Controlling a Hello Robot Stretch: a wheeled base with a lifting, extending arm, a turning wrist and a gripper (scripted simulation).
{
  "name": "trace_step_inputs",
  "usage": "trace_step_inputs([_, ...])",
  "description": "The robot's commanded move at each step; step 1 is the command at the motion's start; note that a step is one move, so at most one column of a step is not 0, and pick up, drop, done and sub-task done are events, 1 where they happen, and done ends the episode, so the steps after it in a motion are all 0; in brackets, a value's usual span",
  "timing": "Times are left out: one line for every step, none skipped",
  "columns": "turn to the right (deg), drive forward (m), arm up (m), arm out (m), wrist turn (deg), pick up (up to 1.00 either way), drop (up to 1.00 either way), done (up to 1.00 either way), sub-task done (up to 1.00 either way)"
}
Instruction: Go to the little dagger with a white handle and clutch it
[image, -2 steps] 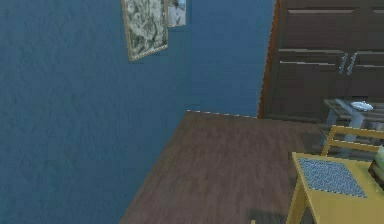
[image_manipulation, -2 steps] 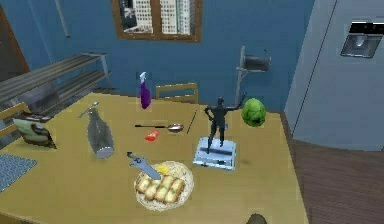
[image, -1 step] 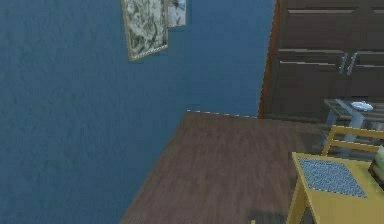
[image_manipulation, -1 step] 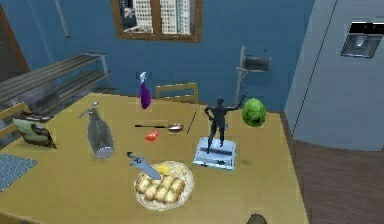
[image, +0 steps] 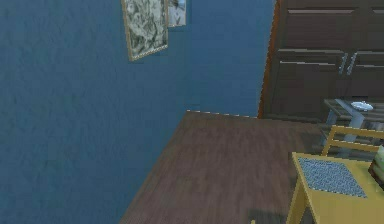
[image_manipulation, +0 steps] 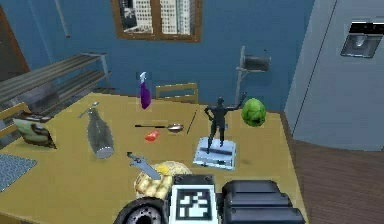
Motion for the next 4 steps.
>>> trace_step_inputs([0.0,0.00,0.00,0.28,0.0,0.00,0.00,0.00,0.00])
trace_step_inputs([0.0,0.00,0.00,0.00,45.0,0.00,0.00,0.00,0.00])
trace_step_inputs([0.0,0.00,0.00,0.00,45.0,0.00,0.00,0.00,0.00])
trace_step_inputs([0.0,0.00,0.00,0.00,45.0,0.00,0.00,0.00,0.00])
